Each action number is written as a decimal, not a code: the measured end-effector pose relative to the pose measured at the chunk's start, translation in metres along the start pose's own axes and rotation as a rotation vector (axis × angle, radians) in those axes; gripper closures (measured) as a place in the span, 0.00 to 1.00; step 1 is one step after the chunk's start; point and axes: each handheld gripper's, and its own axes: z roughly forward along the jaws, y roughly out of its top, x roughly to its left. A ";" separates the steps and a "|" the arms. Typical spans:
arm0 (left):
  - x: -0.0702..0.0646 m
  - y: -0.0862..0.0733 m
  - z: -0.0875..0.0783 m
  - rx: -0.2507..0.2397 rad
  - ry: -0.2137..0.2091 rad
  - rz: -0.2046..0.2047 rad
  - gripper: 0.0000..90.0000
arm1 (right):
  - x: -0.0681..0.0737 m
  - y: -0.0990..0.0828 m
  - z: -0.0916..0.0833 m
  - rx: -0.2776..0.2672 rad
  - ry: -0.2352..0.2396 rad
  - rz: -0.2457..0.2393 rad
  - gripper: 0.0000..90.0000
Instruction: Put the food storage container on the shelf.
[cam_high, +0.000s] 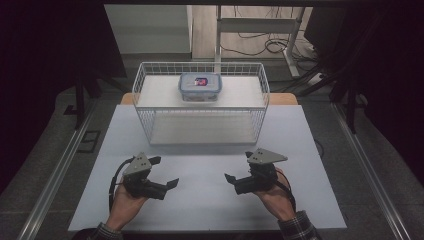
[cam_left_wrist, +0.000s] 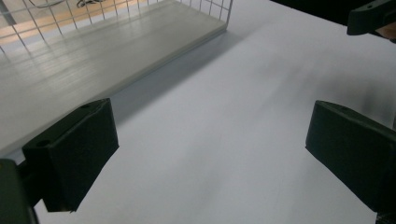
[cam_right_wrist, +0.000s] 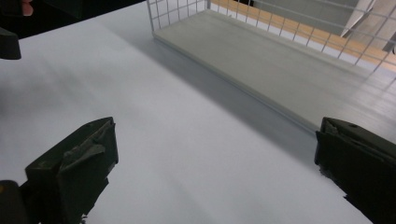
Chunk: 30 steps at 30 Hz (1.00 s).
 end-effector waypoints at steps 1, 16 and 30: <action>-0.001 -0.002 -0.001 0.002 0.005 0.001 0.02 | 0.000 -0.005 -0.002 0.002 -0.010 0.003 0.00; -0.005 -0.037 -0.016 0.041 0.089 0.019 0.01 | 0.006 -0.036 -0.017 0.032 -0.067 0.004 0.00; -0.004 -0.069 0.004 0.216 0.114 0.005 0.00 | 0.009 -0.072 -0.010 0.159 -0.093 -0.007 0.00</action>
